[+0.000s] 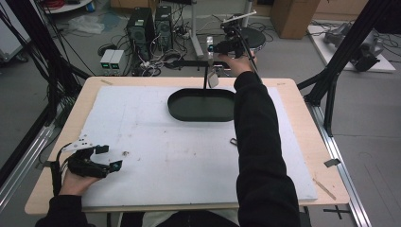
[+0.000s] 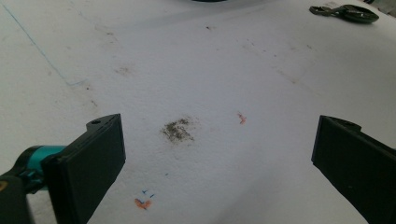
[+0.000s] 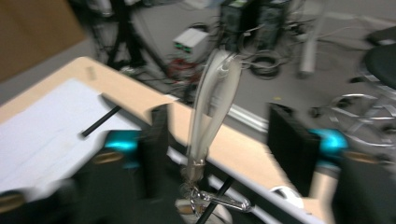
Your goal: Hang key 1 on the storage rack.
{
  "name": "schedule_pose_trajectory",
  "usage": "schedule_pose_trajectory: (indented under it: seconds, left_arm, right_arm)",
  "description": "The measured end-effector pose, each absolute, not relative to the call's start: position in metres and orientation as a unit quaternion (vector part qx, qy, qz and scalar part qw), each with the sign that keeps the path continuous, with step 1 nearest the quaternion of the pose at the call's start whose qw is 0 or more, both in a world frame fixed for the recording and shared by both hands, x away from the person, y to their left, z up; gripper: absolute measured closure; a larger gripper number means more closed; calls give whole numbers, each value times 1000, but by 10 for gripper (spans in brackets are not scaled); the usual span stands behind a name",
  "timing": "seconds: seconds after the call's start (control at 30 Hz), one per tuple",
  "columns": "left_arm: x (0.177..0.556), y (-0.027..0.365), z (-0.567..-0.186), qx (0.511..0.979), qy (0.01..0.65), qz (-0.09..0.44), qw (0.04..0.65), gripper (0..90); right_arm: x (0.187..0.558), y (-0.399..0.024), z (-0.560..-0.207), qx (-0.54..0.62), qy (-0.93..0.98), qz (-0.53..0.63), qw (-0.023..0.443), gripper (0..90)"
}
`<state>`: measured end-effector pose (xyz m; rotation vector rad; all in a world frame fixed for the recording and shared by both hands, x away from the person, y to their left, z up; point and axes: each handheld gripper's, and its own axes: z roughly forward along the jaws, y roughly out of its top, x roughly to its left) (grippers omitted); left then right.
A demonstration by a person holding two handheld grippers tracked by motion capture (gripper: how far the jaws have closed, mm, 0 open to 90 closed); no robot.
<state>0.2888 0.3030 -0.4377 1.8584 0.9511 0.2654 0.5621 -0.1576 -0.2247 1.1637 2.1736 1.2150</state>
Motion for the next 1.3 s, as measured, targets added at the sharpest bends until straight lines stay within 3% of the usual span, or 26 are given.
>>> schedule_pose_trajectory:
  seconds: [0.1,0.17,0.23,0.3,0.67,1.3]
  left_arm:
    - [288,303,-438,768,391,110,495,32]
    - [288,302,-437,768,391,111,494,32]
    - [288,302,-437,769,391,111,494,32]
    - [288,302,-438,769,392,110,493,32]
    - [287,301,-437,769,392,110,492,32]
    - [286,302,-436,769,394,112,491,32]
  right_arm:
    - [560,-164,-232,427,778,417,197,184]
    - [560,-169,-237,433,778,421,174,108]
    - [557,-174,-241,427,781,420,176,93]
    - [553,-178,-244,425,780,421,183,9]
    - [531,-196,-259,402,801,418,150,8]
    - [485,-216,-280,359,826,408,147,9]
